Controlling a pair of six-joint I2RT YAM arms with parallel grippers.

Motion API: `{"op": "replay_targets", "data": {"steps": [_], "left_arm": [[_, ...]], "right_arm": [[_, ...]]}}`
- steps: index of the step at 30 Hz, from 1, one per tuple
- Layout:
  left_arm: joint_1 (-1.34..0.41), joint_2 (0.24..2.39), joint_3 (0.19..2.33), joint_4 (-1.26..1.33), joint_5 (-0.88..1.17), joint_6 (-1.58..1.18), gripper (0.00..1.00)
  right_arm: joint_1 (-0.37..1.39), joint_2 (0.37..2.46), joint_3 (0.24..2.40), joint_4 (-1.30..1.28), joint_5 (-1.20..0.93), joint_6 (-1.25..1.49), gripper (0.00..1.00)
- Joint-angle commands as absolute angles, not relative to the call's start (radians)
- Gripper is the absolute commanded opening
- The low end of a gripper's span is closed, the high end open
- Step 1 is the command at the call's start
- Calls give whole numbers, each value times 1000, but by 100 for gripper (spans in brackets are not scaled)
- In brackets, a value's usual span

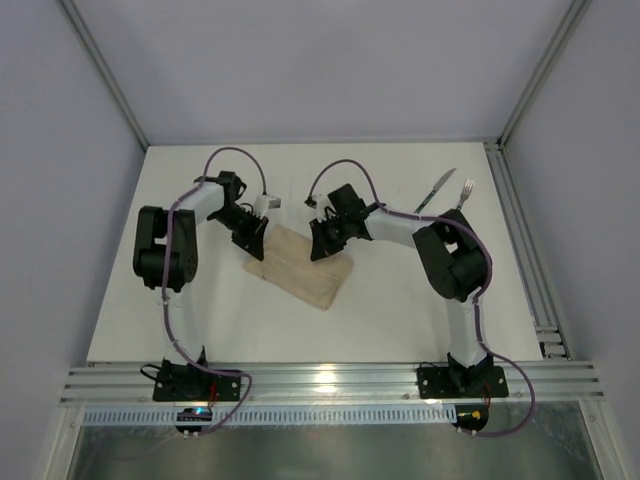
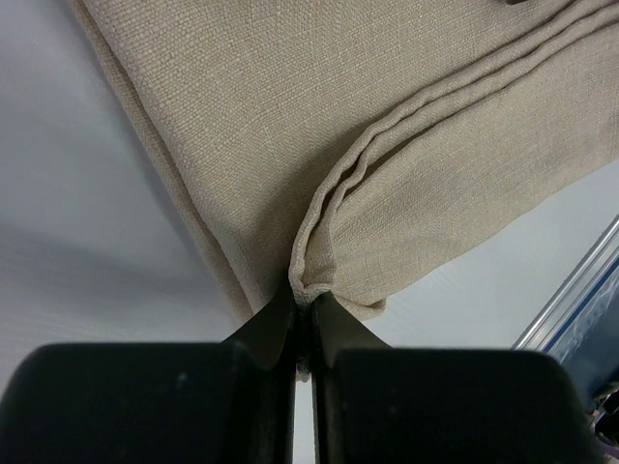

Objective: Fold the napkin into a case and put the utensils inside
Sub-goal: Fold the lower triangle-folded napkin at the center of the board.

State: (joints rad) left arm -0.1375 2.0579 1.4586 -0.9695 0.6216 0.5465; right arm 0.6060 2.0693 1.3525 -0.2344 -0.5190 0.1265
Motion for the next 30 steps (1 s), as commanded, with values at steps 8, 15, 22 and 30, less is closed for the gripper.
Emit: {"op": "replay_targets", "data": {"steps": [8,15,22,30], "left_arm": [[-158,2066,1486,-963,621,511,4],[-181,2051,1485,-963,609,528,5],[-184,2068,1489,-940,595,497,9],[-186,2072,1489,-867,557,401,18]], "right_arm": [[699,1945,1322,-184,-500,20,32],[701,1974,1328,-184,-451,35,42],[690,1974,1309,-169,-454,66,42],[712,1980,1244,-181,-388,54,42]]}}
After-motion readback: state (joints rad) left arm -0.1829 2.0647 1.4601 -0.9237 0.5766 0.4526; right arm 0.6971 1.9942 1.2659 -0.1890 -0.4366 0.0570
